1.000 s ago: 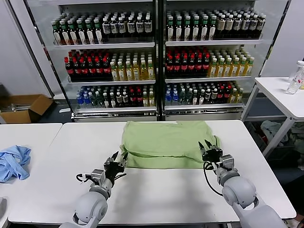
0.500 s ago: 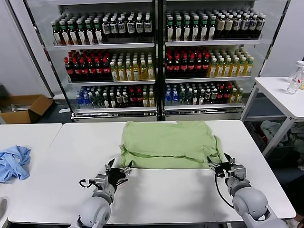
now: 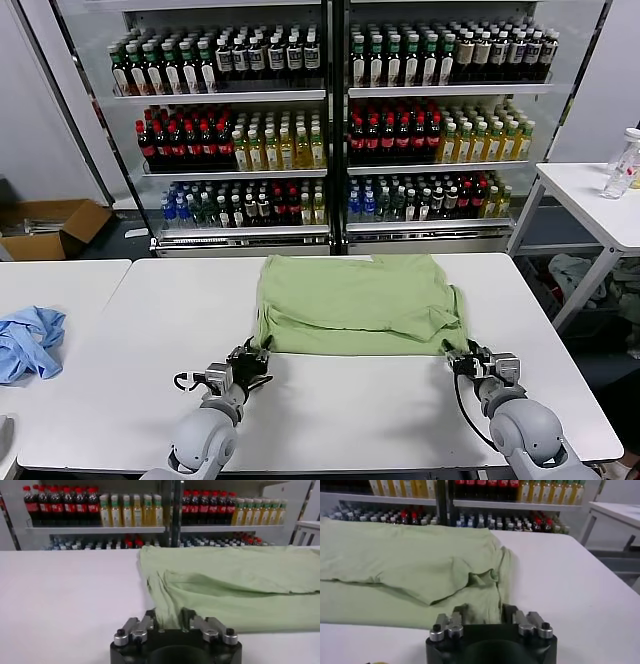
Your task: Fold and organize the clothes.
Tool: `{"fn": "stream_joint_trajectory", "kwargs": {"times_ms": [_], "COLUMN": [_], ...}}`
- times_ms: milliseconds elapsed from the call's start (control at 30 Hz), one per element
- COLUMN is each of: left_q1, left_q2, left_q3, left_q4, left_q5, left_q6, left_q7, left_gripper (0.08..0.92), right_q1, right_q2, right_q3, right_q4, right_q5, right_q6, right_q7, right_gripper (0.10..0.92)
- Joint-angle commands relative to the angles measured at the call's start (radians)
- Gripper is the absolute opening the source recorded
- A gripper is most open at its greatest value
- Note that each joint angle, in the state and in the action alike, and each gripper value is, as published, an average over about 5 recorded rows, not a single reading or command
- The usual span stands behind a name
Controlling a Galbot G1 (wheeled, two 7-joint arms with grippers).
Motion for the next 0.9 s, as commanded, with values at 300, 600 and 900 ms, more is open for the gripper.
{"fn": "stream_joint_trajectory", "kwargs": {"times_ms": [300,600,900], "left_q1": [0.2,0.553,0.771], "left_q2": [0.004,-0.036,-0.052], "left_q3": [-0.085,-0.242,-0.31], "left_q4": [-0.151,-0.411,-0.543], "left_q5": [-0.015,0.009,0.071], "left_q6": [-0.031,-0.04,-0.04], "left_q7": [-0.005,-0.013,-0.014], "left_gripper": [0.093,0.093,0.093], "right_q1": [-0.092,-0.324,-0.542], "right_q2": [-0.02,-0.039,-0.039], "right_q3": [-0.007,0.018,0.093], "right_q4": [0.104,0.313,0.476], "right_q5": [0.017,-0.078,-0.209], "right_q6": [-0.012,-0.009,0.0], "right_q7": [-0.006,-0.007,-0.019], "right_gripper": [0.141,0.141,0.147]}}
